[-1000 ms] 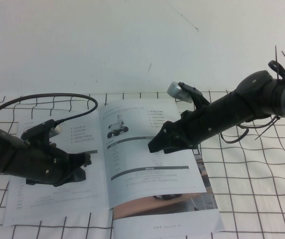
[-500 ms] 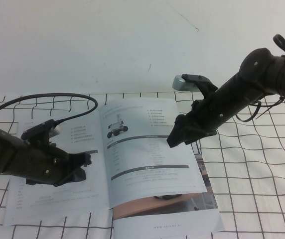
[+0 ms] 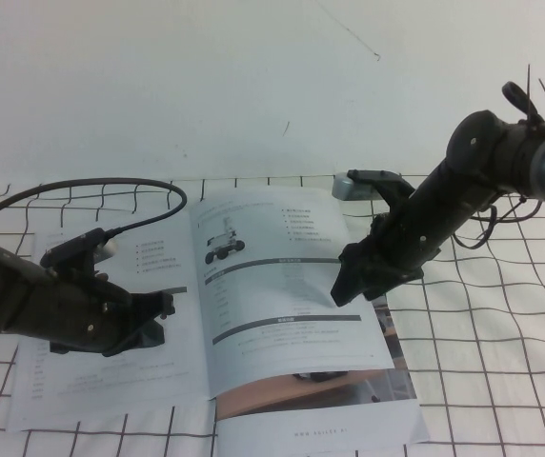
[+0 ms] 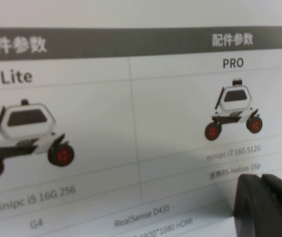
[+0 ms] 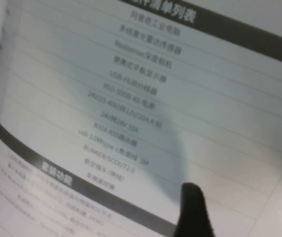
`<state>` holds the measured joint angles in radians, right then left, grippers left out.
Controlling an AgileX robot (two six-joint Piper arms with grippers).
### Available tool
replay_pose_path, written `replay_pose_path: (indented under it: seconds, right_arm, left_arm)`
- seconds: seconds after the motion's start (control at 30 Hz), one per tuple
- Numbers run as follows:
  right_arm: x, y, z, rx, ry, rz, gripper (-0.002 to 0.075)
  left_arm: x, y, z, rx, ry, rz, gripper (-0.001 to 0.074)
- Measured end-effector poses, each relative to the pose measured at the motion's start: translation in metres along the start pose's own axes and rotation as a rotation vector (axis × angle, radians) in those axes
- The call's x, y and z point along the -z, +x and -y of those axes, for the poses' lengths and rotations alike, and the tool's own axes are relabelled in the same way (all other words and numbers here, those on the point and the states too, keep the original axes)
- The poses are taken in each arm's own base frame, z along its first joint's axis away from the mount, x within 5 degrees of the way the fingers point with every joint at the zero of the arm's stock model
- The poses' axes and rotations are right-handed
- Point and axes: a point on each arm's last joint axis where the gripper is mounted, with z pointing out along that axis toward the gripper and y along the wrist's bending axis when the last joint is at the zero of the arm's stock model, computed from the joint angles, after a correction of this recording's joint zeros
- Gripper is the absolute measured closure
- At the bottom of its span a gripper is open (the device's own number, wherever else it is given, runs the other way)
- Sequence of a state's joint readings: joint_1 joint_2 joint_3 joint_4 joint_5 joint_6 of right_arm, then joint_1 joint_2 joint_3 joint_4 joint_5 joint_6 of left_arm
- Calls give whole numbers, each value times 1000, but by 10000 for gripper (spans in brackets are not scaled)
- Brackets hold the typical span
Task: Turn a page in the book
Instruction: Open the closed book
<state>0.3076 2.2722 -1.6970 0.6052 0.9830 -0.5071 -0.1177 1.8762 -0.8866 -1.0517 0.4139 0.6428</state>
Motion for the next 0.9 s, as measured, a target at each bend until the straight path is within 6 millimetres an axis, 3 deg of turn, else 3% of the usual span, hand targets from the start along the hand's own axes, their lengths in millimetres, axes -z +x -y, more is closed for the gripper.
replay_pose_path:
  seconds: [0.37, 0.9]
  right_arm:
    - [-9, -7, -8, -23, -159, 68, 270]
    - [11, -27, -39, 22, -465, 211, 270]
  left_arm:
    - [0, 0, 0, 2, 1, 1, 737]
    - [0, 0, 0, -12, 2, 2, 738]
